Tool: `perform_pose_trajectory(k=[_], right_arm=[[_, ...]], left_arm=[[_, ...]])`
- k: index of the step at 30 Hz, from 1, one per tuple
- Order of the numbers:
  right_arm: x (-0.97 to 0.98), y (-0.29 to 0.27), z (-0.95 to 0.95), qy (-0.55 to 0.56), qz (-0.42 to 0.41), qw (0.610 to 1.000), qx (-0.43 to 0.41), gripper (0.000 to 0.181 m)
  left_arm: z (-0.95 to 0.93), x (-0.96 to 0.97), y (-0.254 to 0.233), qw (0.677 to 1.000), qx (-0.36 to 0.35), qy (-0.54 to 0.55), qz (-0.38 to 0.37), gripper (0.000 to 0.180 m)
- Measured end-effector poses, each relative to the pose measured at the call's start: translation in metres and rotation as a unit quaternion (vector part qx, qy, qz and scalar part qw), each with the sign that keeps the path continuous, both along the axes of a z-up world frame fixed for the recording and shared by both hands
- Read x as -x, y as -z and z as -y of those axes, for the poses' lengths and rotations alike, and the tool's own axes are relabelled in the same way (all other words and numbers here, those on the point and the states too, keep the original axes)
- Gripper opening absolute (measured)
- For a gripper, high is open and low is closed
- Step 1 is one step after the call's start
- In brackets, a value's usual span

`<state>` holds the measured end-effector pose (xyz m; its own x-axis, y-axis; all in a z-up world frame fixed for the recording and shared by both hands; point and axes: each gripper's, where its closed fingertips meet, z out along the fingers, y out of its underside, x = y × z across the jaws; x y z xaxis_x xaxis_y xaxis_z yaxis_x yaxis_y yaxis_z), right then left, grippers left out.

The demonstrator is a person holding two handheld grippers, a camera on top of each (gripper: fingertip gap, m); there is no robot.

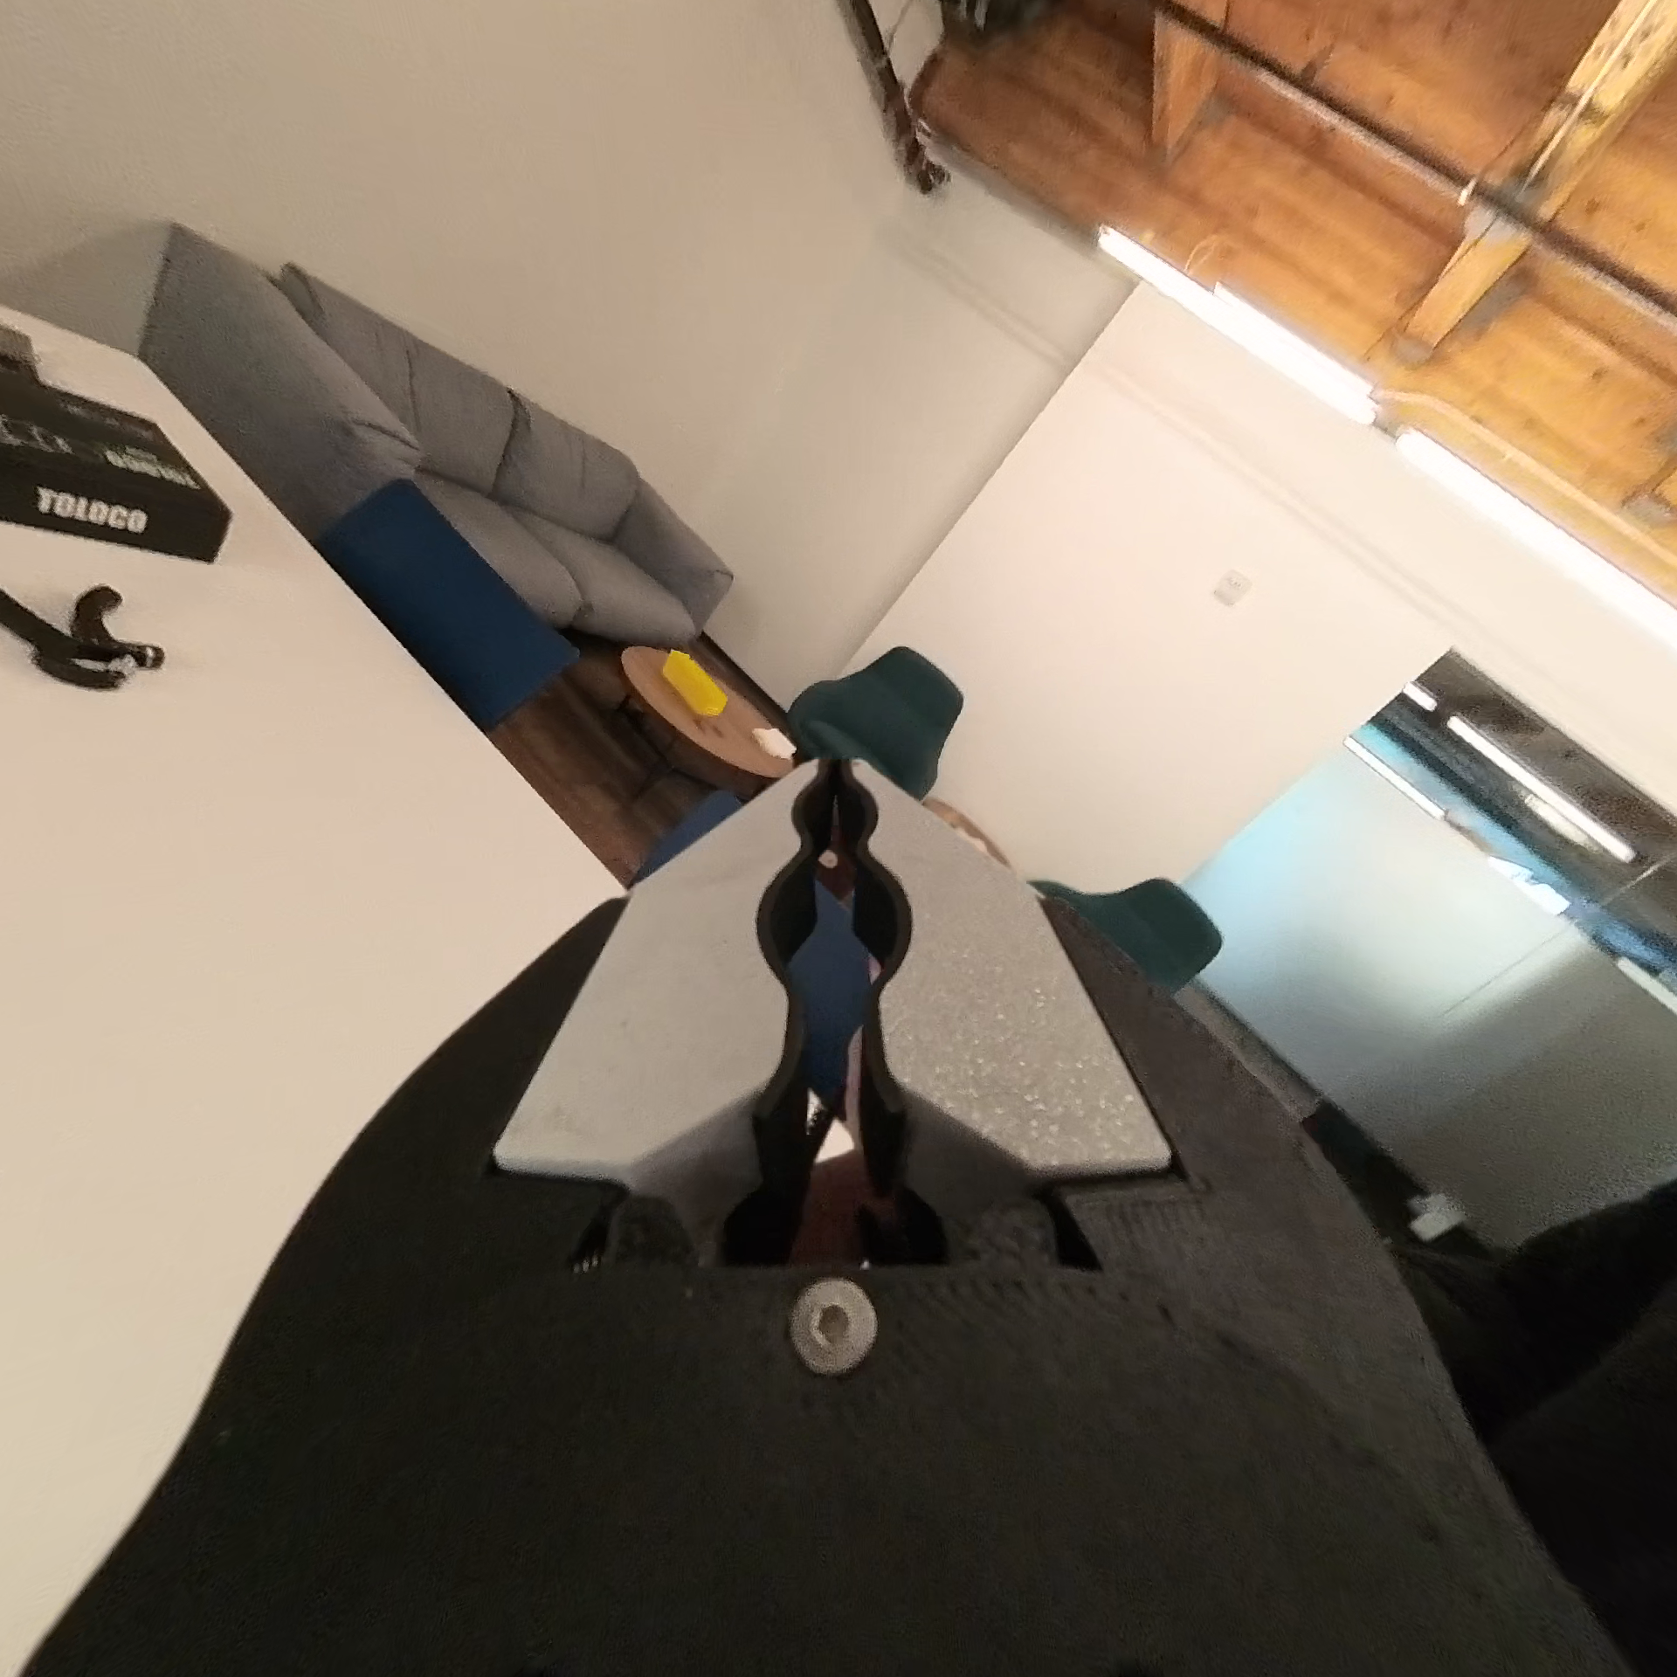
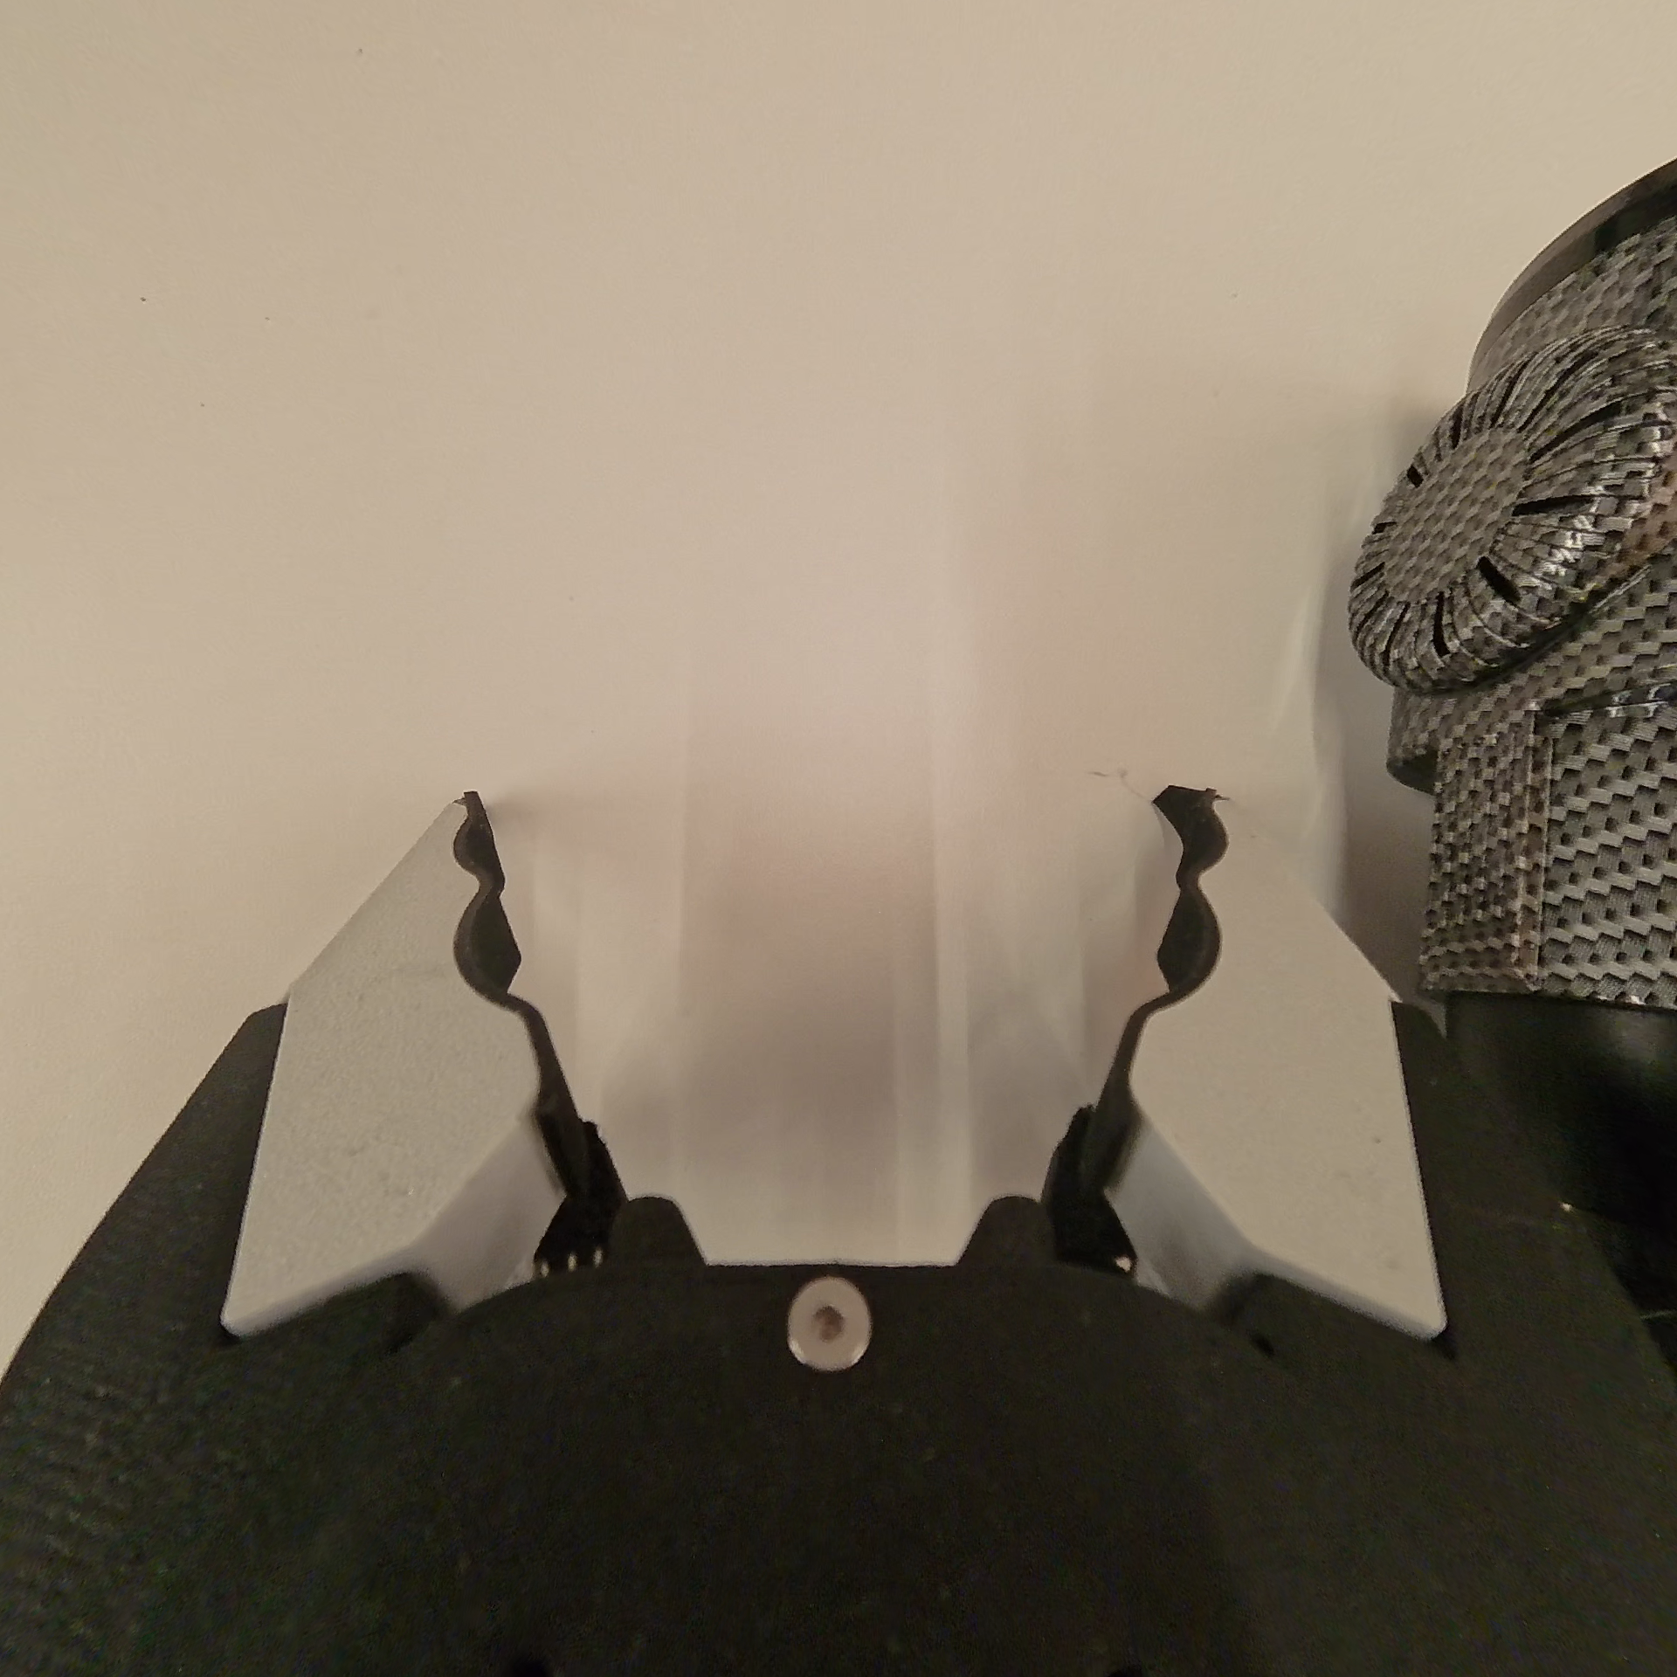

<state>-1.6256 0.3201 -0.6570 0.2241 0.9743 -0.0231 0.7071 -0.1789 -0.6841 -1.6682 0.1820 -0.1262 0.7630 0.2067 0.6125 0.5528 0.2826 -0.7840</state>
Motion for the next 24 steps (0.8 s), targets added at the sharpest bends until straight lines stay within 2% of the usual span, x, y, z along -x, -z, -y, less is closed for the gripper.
perform_pose_trajectory(k=[3, 6, 7, 9, 11, 14, 16, 18, 20, 21, 22, 24], right_arm=[[0.000, 0.000, 0.000, 0.000, 0.000, 1.000, 0.000, 0.144], [0.000, 0.000, 0.000, 0.000, 0.000, 1.000, 0.000, 0.144], [0.000, 0.000, 0.000, 0.000, 0.000, 1.000, 0.000, 0.144], [0.000, 0.000, 0.000, 0.000, 0.000, 1.000, 0.000, 0.144], [0.000, 0.000, 0.000, 0.000, 0.000, 1.000, 0.000, 0.144], [0.000, 0.000, 0.000, 0.000, 0.000, 1.000, 0.000, 0.144], [0.000, 0.000, 0.000, 0.000, 0.000, 1.000, 0.000, 0.144], [0.000, 0.000, 0.000, 0.000, 0.000, 1.000, 0.000, 0.144], [0.000, 0.000, 0.000, 0.000, 0.000, 1.000, 0.000, 0.144], [0.000, 0.000, 0.000, 0.000, 0.000, 1.000, 0.000, 0.144], [0.000, 0.000, 0.000, 0.000, 0.000, 1.000, 0.000, 0.144], [0.000, 0.000, 0.000, 0.000, 0.000, 1.000, 0.000, 0.144]], left_arm=[[0.003, 0.007, 0.018, 0.999, 0.015, 0.004, 0.052, 0.008], [0.004, 0.007, 0.022, 0.998, 0.011, 0.004, 0.064, 0.017], [0.002, 0.004, 0.019, 0.997, -0.010, 0.016, 0.078, 0.024], [0.001, 0.003, 0.007, 0.991, -0.075, 0.036, 0.103, 0.054], [0.001, 0.003, 0.001, 0.988, -0.112, 0.035, 0.103, 0.069], [-0.005, -0.002, 0.001, 0.991, -0.099, 0.037, 0.087, 0.052], [0.000, 0.000, -0.007, 0.989, -0.125, 0.028, 0.075, 0.058], [0.007, 0.003, -0.013, 0.982, -0.164, 0.033, 0.083, 0.077], [0.002, 0.002, -0.003, 0.988, -0.133, 0.025, 0.071, 0.079], [-0.002, 0.000, 0.002, 0.990, -0.119, 0.025, 0.070, 0.073], [-0.003, 0.001, 0.007, 0.991, -0.111, 0.020, 0.075, 0.057], [-0.001, 0.005, 0.010, 0.989, -0.121, 0.016, 0.085, 0.038]])
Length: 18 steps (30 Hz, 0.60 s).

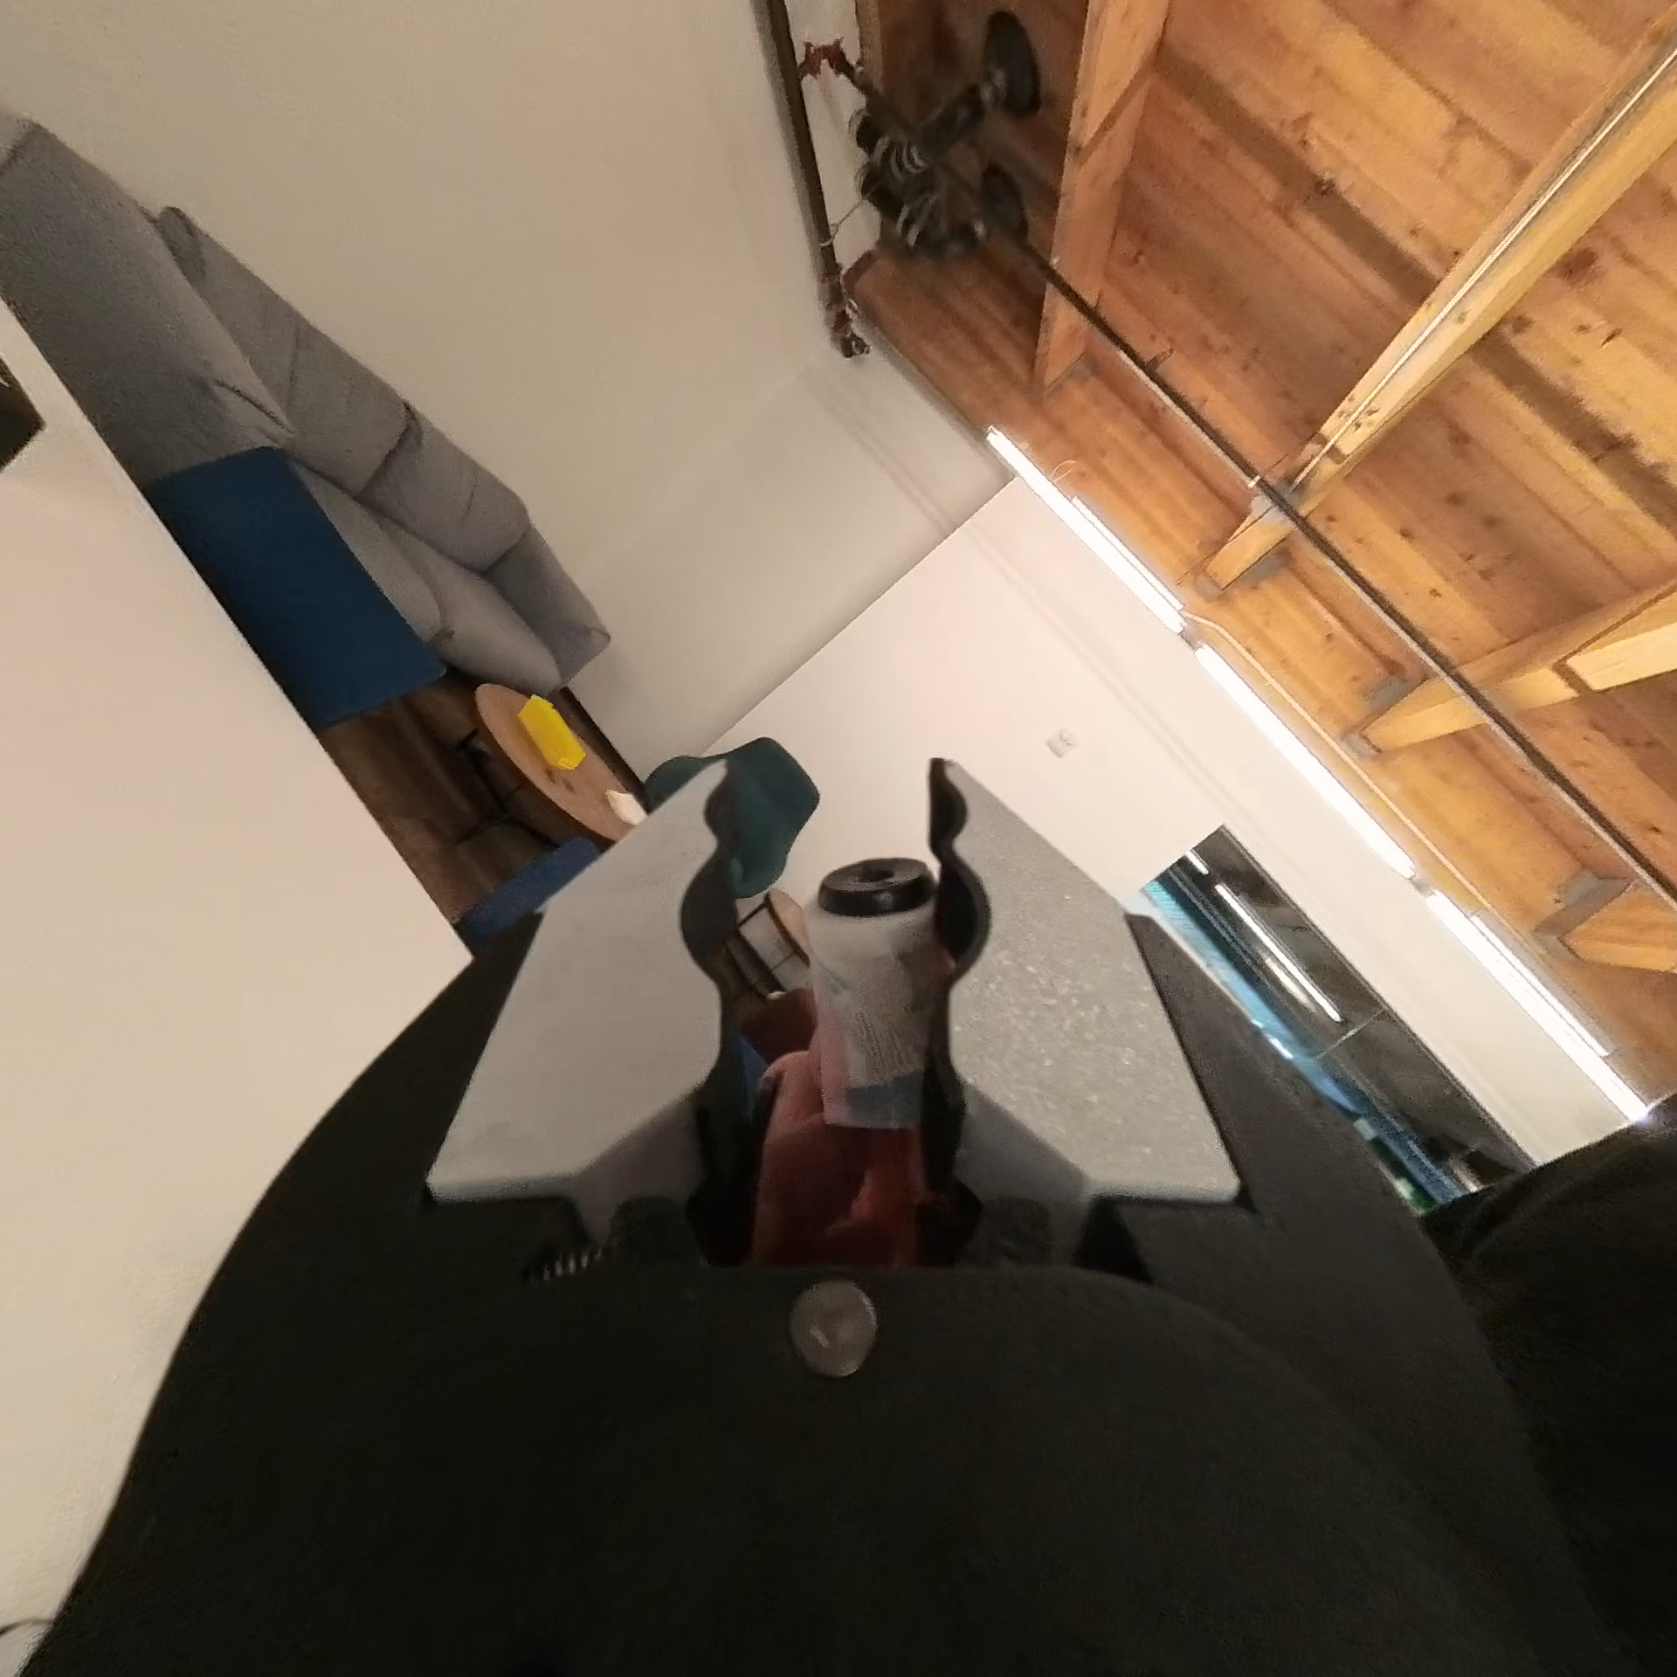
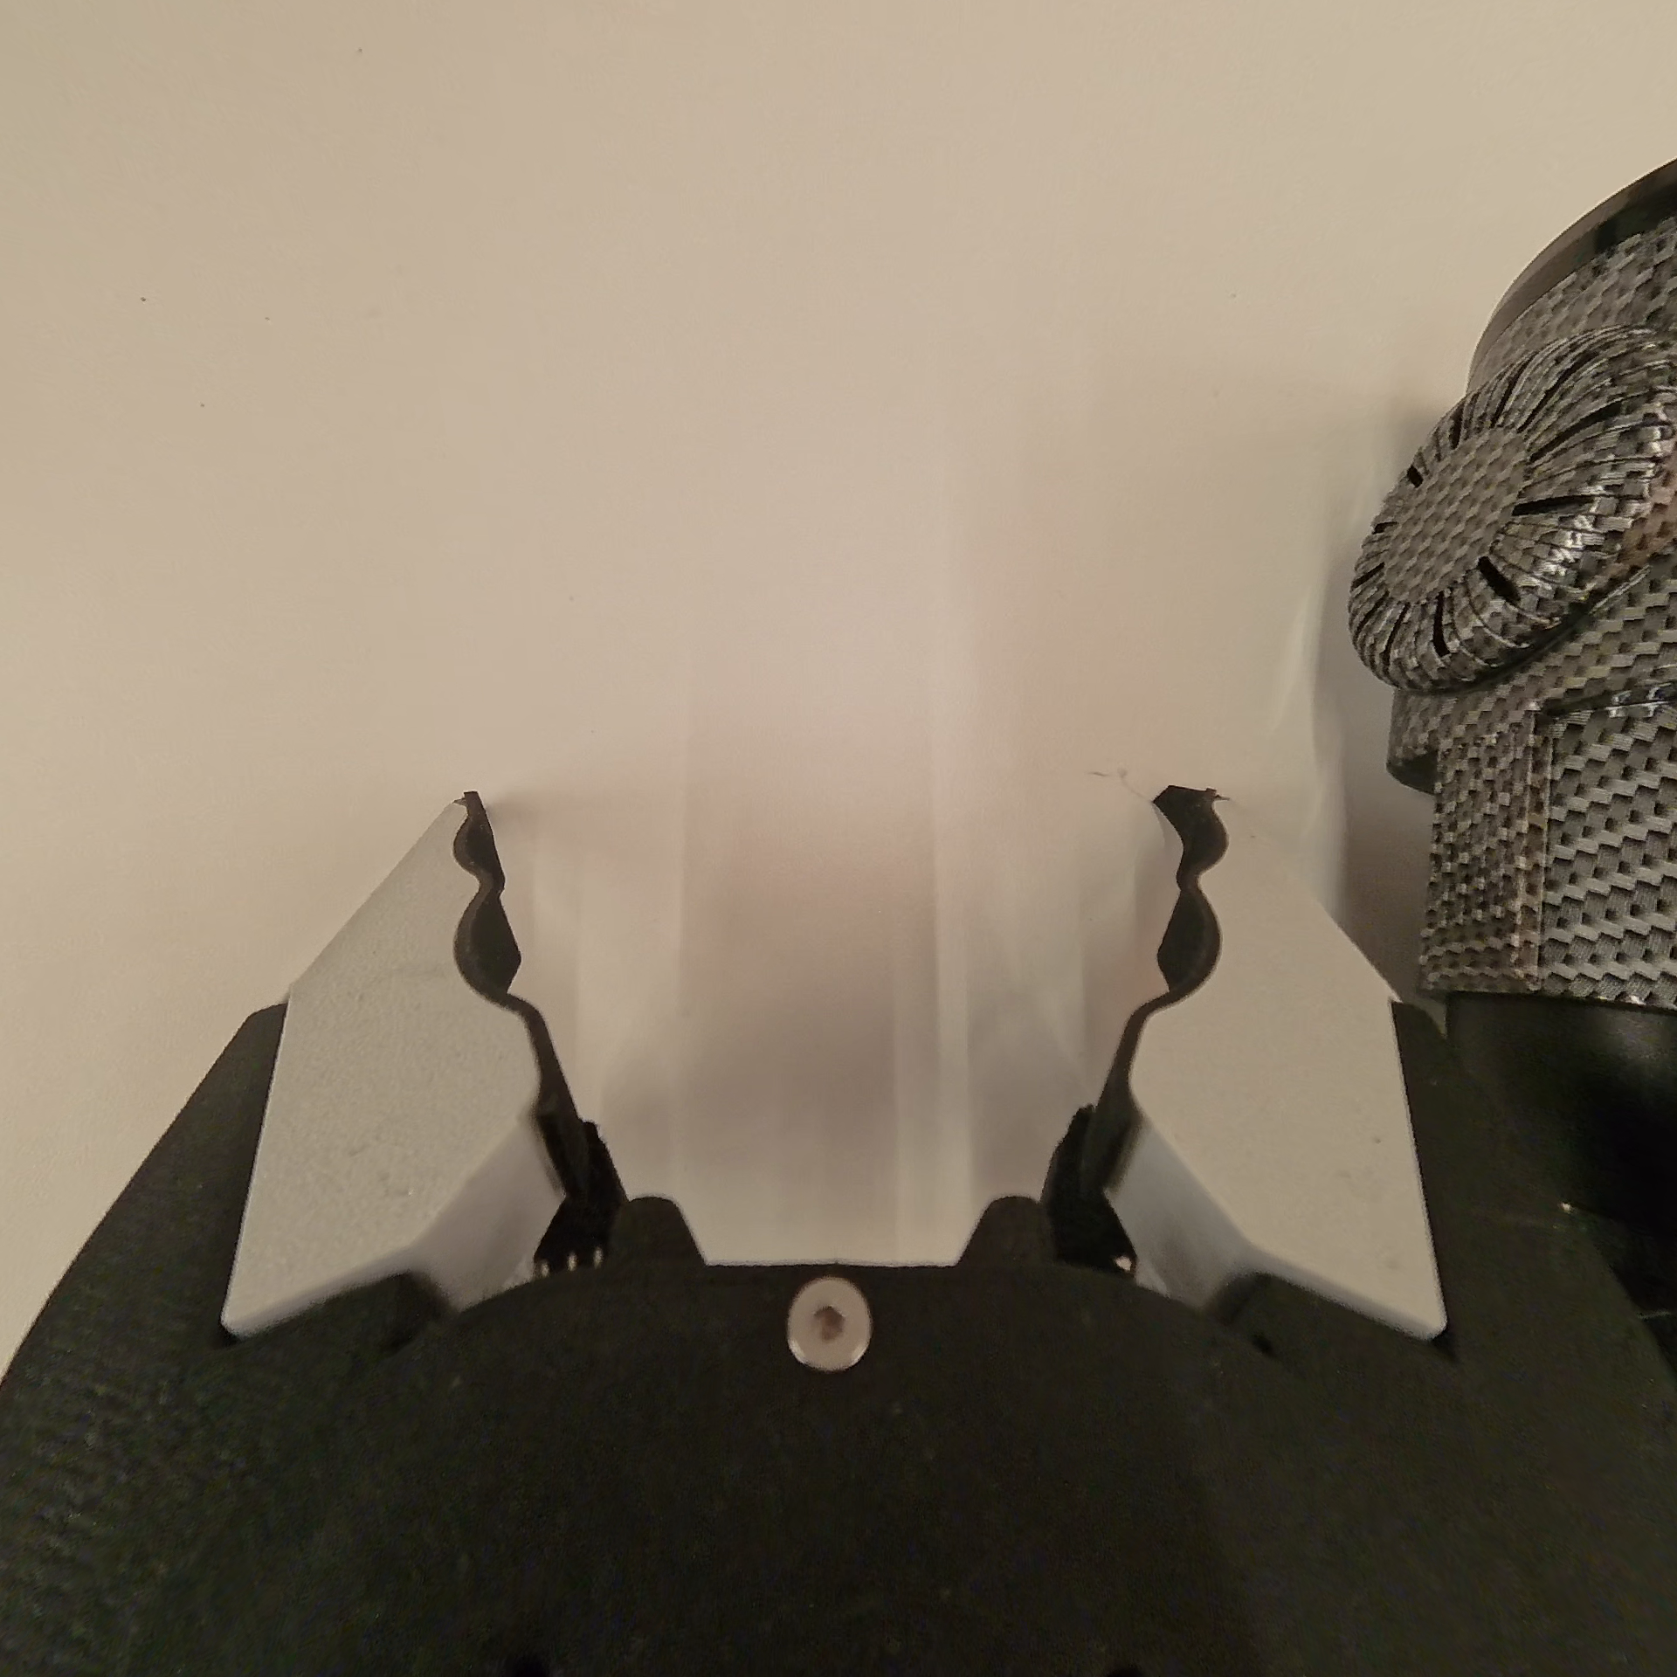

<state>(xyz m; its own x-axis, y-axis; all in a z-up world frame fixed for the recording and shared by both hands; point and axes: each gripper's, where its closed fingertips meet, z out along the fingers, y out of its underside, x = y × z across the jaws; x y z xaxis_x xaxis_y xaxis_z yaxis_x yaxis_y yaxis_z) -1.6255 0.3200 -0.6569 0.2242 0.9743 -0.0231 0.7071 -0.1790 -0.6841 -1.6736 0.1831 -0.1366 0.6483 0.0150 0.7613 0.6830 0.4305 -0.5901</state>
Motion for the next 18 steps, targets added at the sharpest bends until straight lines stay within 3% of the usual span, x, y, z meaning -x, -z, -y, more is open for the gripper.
perform_pose_trajectory(k=[2, 7, 18], right_arm=[[0.0001, 0.0000, 0.0000, 0.000, 0.000, 1.000, 0.000, 0.144], [0.0001, 0.0000, 0.0000, 0.000, 0.000, 1.000, 0.000, 0.144], [0.0002, -0.0001, 0.0000, 0.000, 0.000, 1.000, 0.000, 0.144]], left_arm=[[0.0010, 0.0025, 0.0043, 1.000, 0.015, 0.002, 0.000, 0.019], [-0.0044, 0.0005, 0.0028, 1.000, 0.025, 0.010, -0.009, 0.003], [-0.0056, -0.0026, 0.0039, 0.997, 0.068, -0.001, -0.045, 0.000]])
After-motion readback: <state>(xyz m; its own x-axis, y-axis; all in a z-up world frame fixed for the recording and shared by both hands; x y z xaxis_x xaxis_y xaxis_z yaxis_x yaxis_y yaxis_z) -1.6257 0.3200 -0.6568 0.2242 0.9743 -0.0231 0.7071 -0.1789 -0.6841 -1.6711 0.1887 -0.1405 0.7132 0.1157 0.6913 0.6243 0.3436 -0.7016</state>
